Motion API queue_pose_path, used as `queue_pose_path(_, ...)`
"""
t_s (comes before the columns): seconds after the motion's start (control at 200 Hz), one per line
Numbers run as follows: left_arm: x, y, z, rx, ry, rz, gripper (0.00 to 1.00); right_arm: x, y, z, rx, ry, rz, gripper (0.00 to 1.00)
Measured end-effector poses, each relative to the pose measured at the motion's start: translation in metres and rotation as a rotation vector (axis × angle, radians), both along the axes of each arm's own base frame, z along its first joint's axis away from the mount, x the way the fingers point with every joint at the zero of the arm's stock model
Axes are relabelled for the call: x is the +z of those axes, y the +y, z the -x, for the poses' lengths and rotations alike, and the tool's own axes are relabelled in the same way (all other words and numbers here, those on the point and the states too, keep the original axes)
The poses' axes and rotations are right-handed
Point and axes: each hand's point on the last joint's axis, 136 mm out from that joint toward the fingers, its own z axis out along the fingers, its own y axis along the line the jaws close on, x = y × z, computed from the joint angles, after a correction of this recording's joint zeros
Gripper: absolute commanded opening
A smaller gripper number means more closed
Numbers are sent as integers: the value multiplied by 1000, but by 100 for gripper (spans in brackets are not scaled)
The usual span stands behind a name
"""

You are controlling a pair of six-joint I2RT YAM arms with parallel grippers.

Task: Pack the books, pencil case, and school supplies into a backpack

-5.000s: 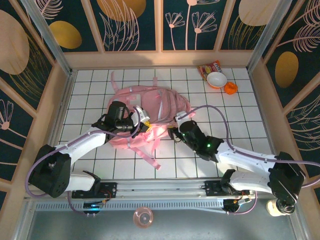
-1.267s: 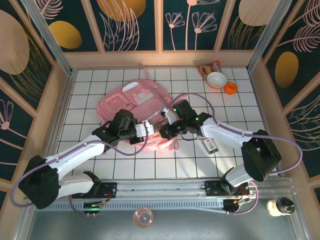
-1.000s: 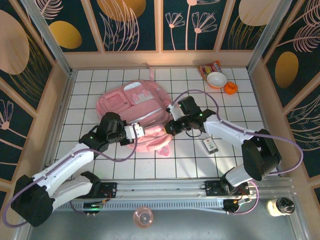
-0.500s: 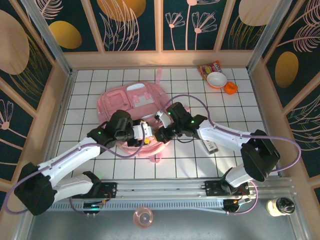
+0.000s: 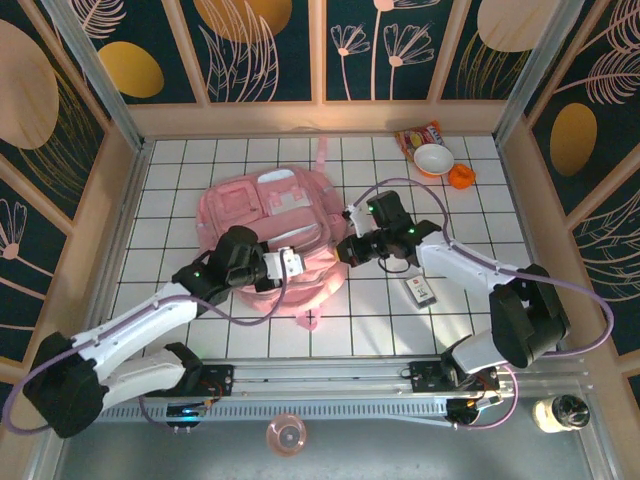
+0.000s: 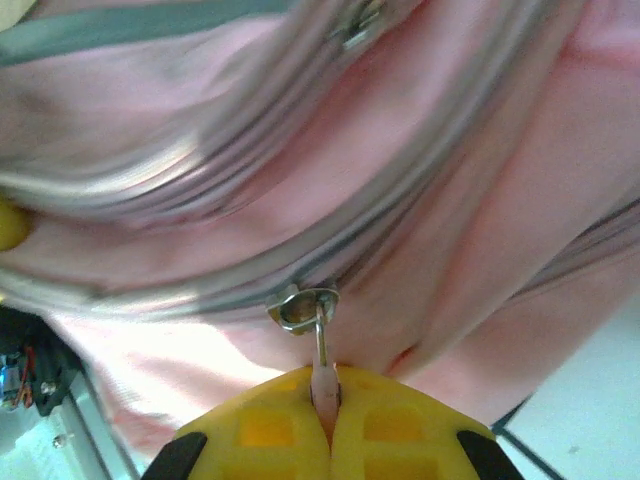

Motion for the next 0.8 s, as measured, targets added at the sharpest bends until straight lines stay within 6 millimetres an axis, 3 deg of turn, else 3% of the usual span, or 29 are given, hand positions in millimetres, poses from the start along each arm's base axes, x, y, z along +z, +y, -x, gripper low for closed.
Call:
queue_pose_path(0.17,4,3,12,-53,-13,0,0,-5,-2,-22,12,12,6,0)
queue_pose_path(0.45,11,6,24,-127,-44,-4,0,-19,3,-78,-2,-6,31,0)
queue_pose_path(0.636,12,9,27,-136,-60,1,0,-20,9,-95,14,-17,45,0)
queue_pose_path(0.796,11,8,29,-144,-56,4,0,-24,8,-97,14,-19,54,0)
